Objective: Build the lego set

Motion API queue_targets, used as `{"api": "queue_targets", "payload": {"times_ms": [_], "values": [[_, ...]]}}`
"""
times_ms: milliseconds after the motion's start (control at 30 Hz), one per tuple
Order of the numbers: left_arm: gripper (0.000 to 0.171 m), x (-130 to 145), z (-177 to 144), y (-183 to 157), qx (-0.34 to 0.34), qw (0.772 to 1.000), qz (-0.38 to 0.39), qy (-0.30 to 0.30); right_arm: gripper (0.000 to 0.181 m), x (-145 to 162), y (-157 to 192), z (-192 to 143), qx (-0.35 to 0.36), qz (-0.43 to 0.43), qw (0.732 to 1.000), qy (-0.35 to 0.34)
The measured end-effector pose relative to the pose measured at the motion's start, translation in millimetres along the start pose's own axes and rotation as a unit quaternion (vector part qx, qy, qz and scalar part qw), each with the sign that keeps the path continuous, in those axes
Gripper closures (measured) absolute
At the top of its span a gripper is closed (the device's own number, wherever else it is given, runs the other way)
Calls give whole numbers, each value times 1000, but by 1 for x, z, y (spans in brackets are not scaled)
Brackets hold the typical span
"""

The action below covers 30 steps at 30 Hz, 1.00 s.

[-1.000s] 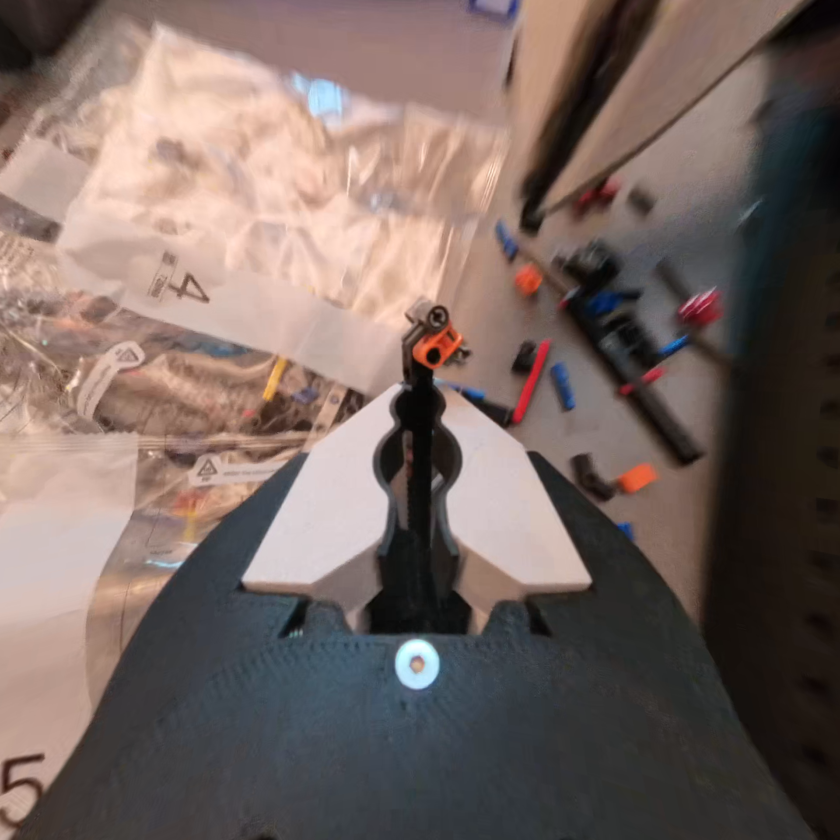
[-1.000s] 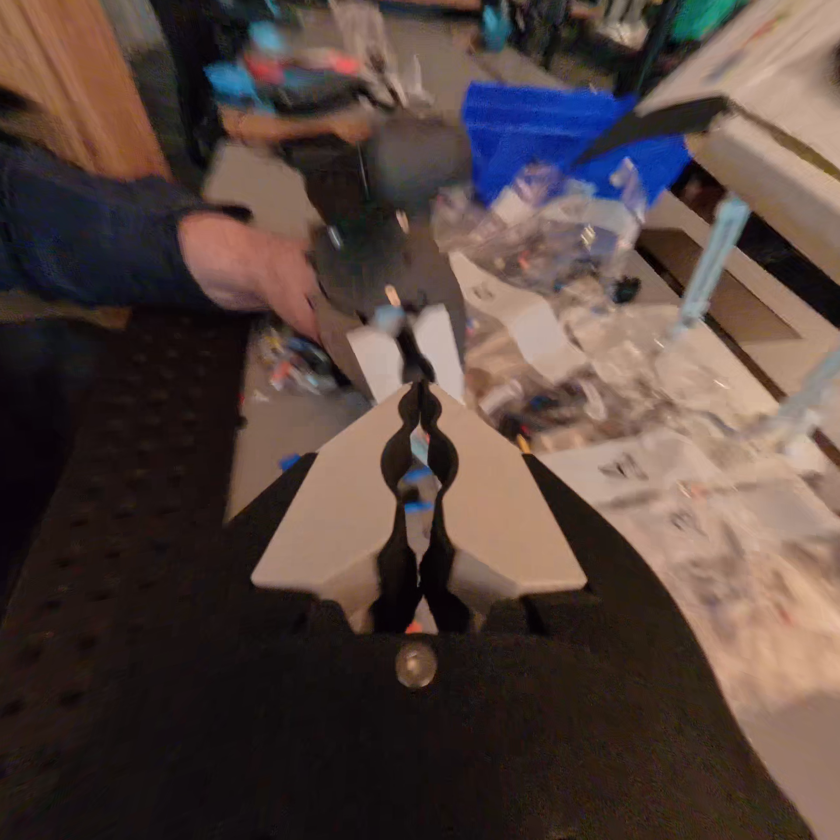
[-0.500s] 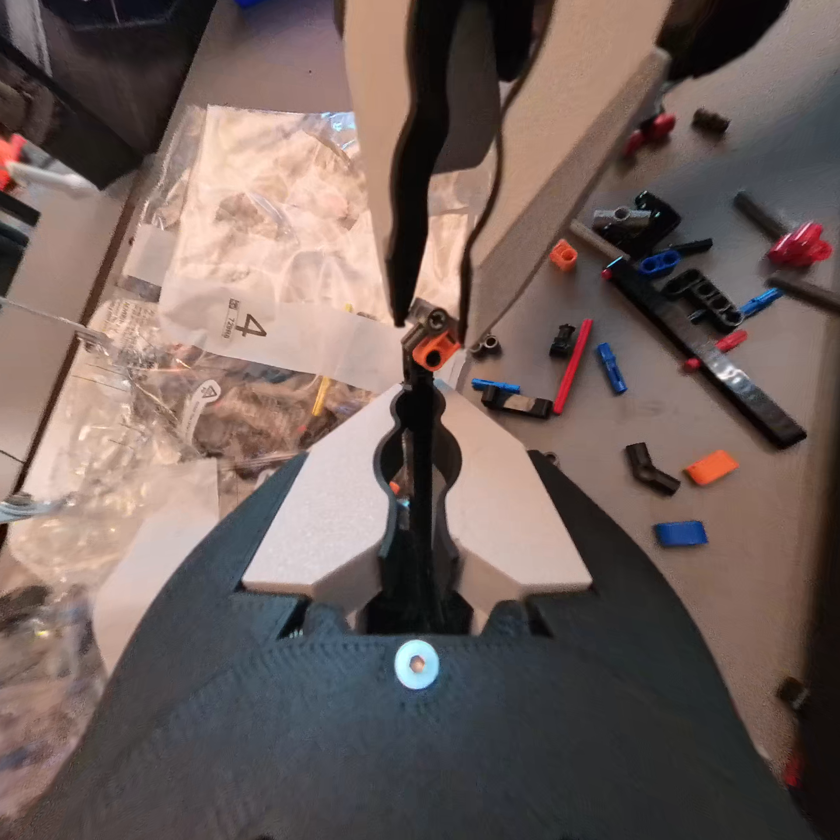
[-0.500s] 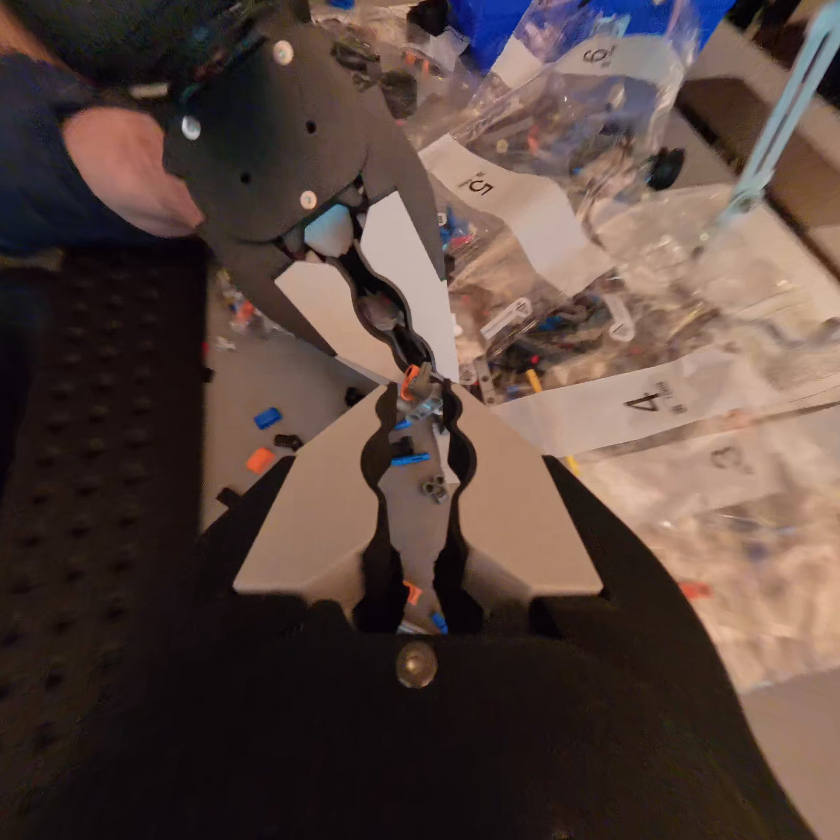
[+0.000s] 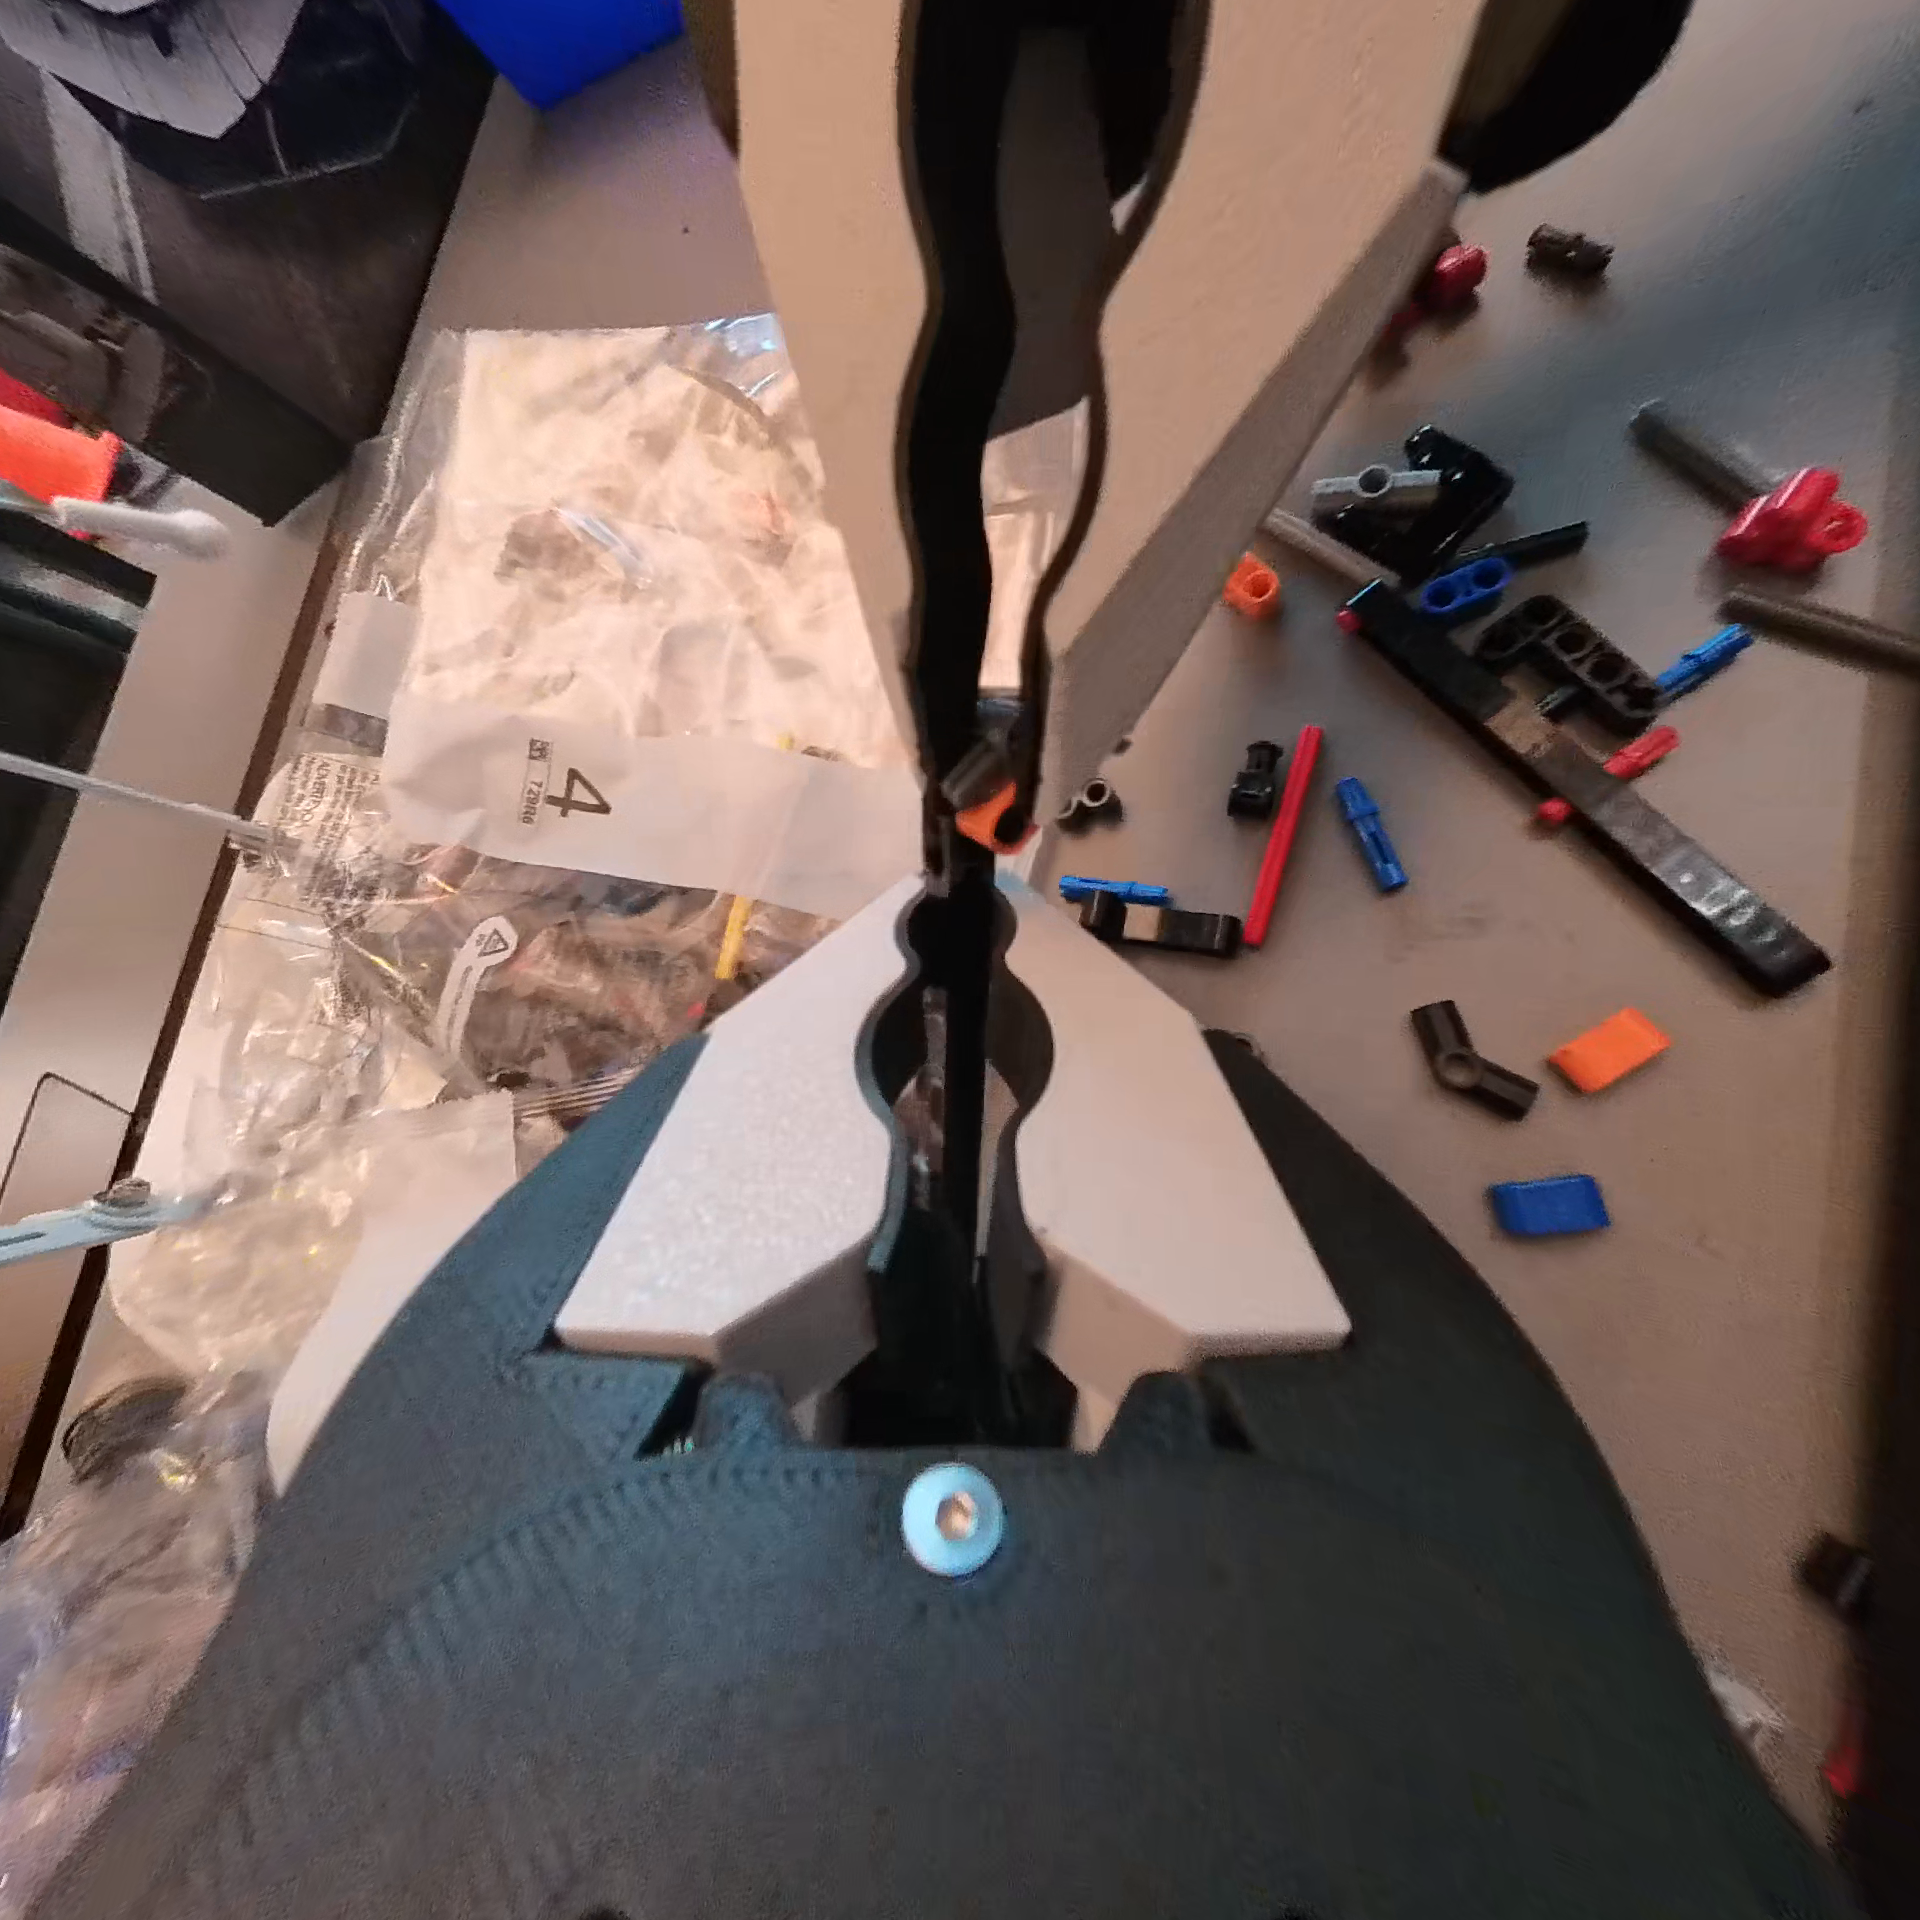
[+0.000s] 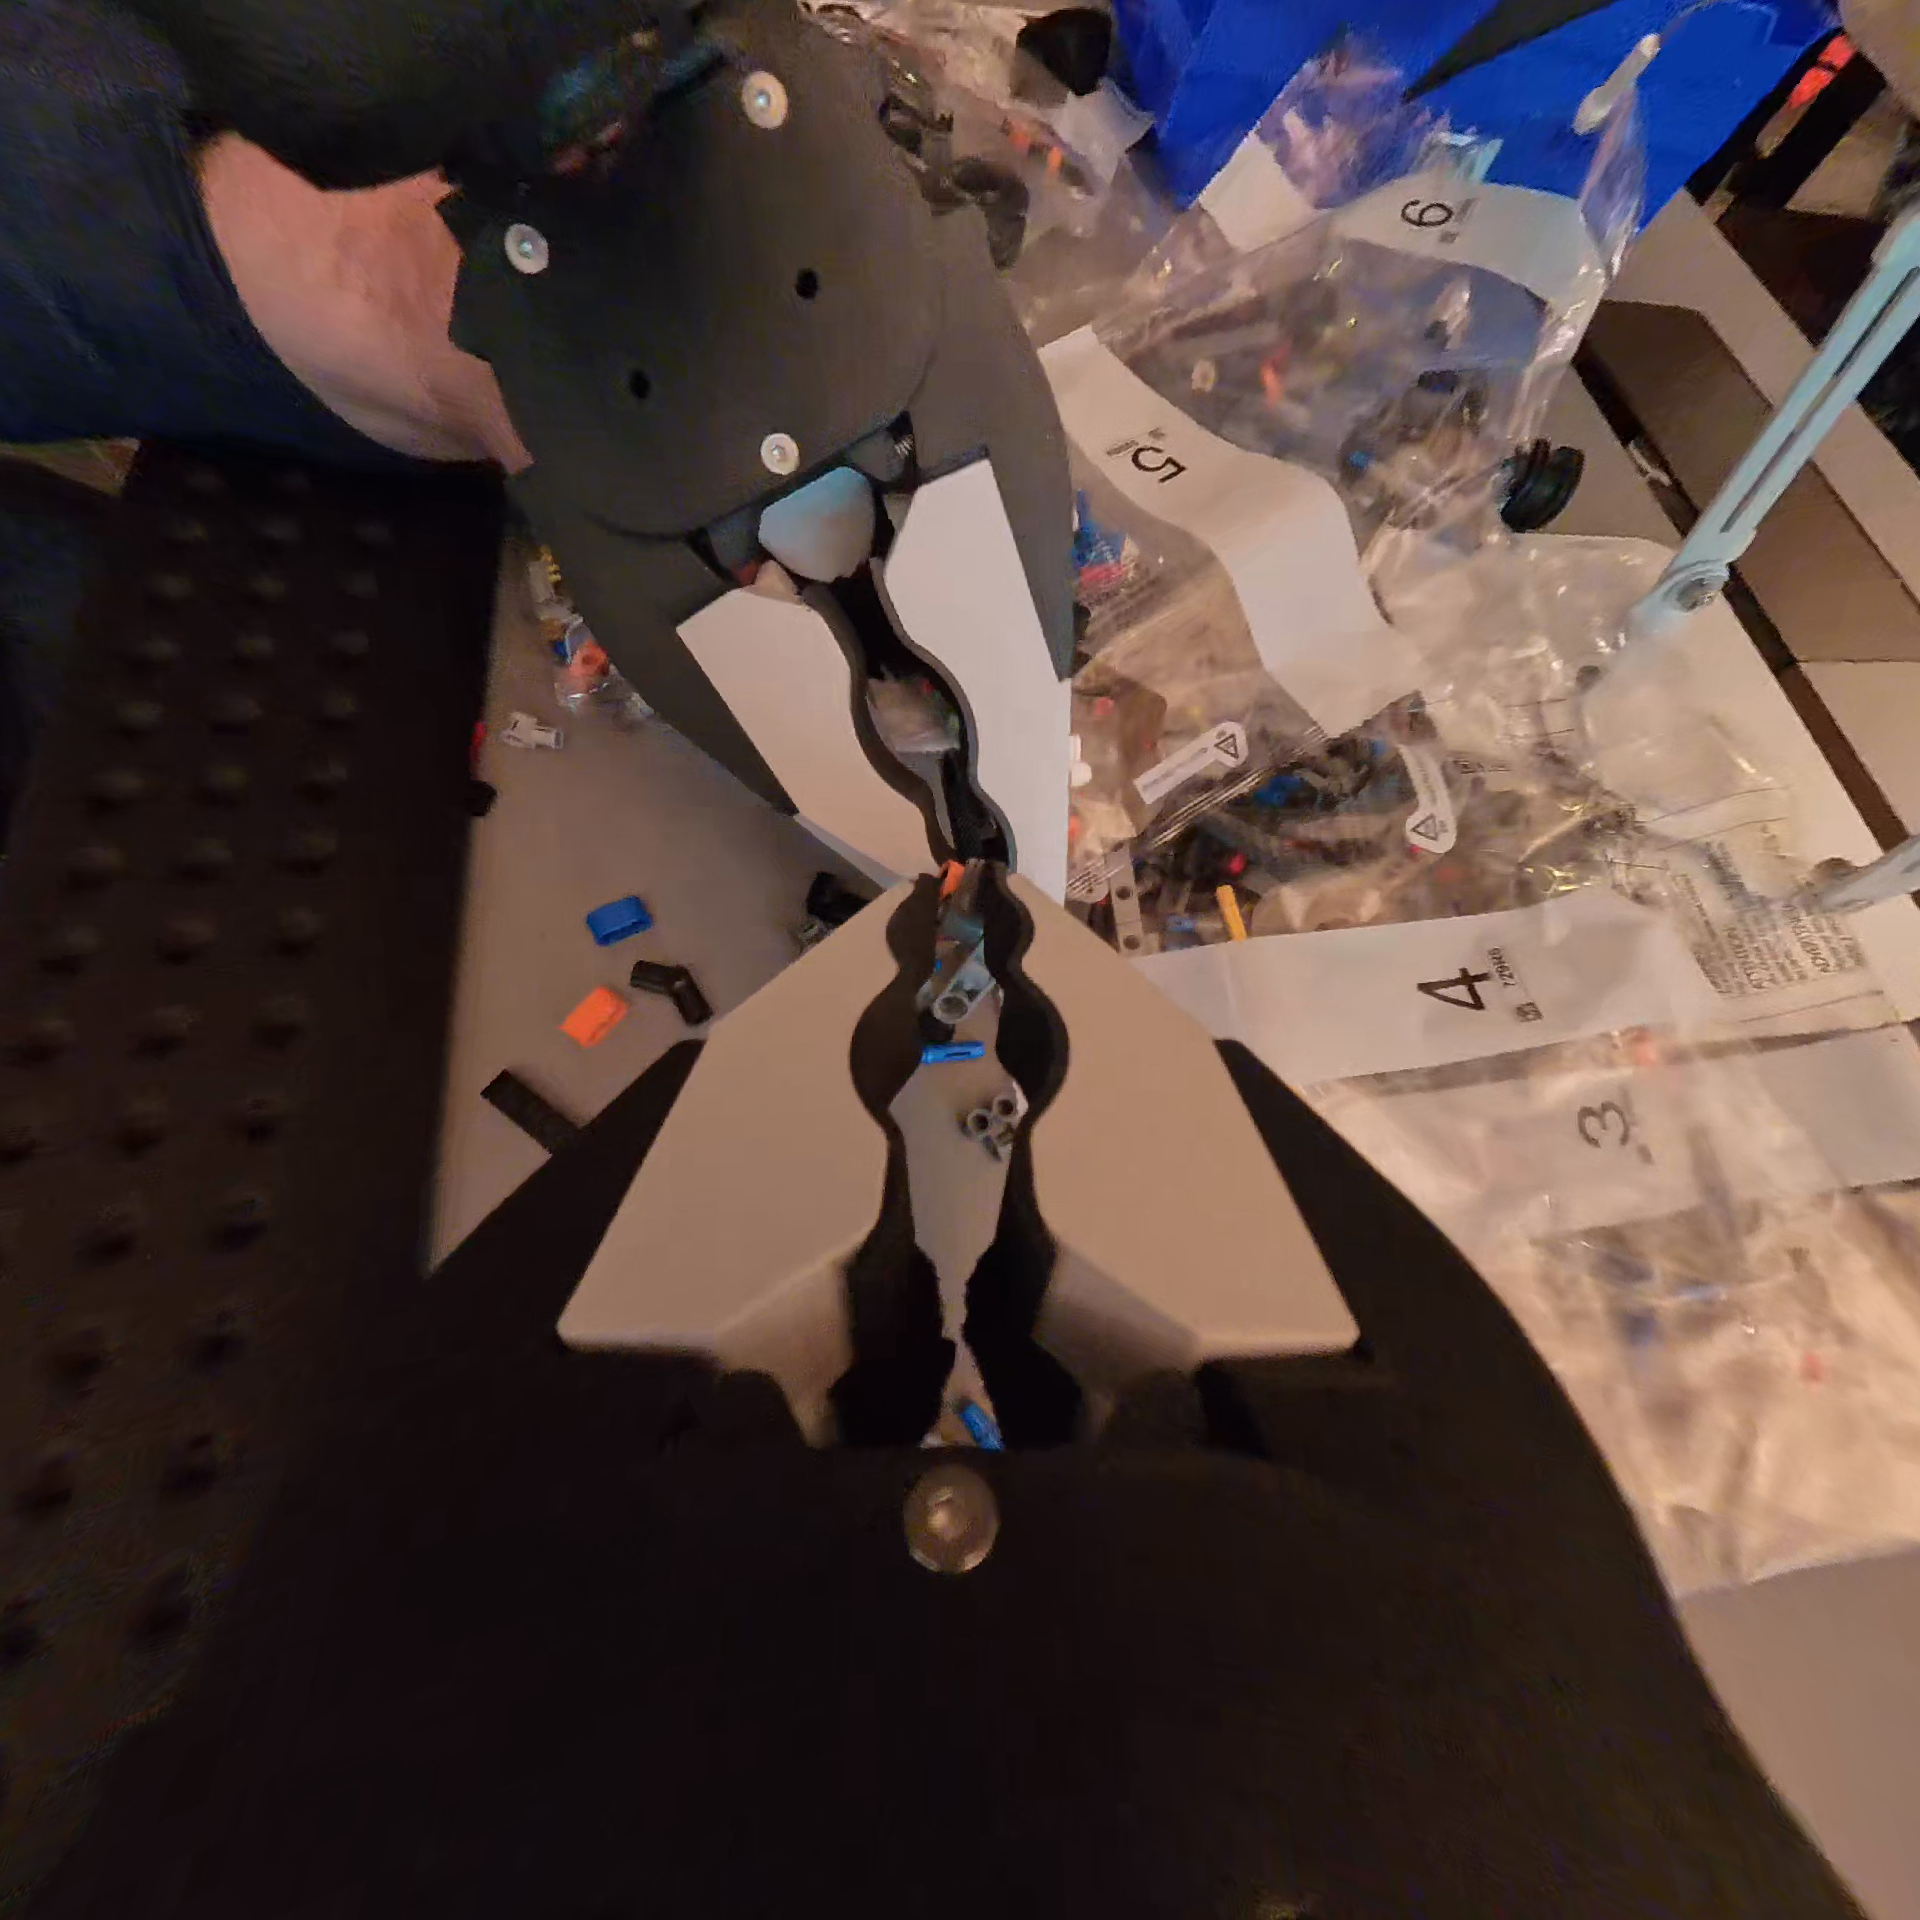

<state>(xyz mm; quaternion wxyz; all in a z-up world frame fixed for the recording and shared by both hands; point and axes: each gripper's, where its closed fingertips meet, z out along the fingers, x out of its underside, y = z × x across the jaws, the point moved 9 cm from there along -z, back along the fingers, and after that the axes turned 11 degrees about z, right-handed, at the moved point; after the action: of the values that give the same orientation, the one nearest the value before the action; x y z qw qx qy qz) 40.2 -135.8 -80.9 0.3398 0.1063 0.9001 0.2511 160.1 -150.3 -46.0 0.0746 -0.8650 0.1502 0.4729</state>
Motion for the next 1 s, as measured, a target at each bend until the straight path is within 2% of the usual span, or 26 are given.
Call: {"api": "queue_targets", "payload": {"times_ms": [133,267,367,433,467,500,533,567,600,733,800,867,1000], "values": [[170,0,2,-2,4,1000,10,5,177,-2,3,2,-24,12,1000,-7],[171,-2,-3,3,-9,1000,-3,-15,178,-3,-7,-3,-49,78,995,-40],[170,-1,-3,3,-2,1000,-10,-21,179,-4,-5,-4,-37,62,997,-34],[171,-4,-8,6,-9,999,-15,-35,179,-6,-8,-9,-51,86,993,-55],[171,-2,-9,8,-12,999,-24,-35,181,-5,-13,-13,-56,110,990,-69],[171,11,-5,7,-18,1000,-10,23,181,-5,-22,-26,-60,144,982,-109],[171,23,-5,6,-14,999,-10,35,181,-1,-35,-44,-59,179,972,-141],[171,23,-13,10,-12,999,-51,-7,181,5,-43,-56,-55,197,967,-149],[171,19,-23,18,-28,996,-75,-37,181,9,-43,-56,-52,187,973,-128],[171,6,-20,15,-47,998,-23,-22,181,4,-20,-25,-25,88,994,-58],[171,5,-19,12,-54,998,-4,-18,181,3,-16,-19,-29,70,995,-65],[171,2,-21,11,-67,997,18,-16,156,1,-15,-14,-25,60,996,-67],[171,-3,-15,5,-80,995,66,6,151,-1,-9,-6,-18,40,998,-45]]}}
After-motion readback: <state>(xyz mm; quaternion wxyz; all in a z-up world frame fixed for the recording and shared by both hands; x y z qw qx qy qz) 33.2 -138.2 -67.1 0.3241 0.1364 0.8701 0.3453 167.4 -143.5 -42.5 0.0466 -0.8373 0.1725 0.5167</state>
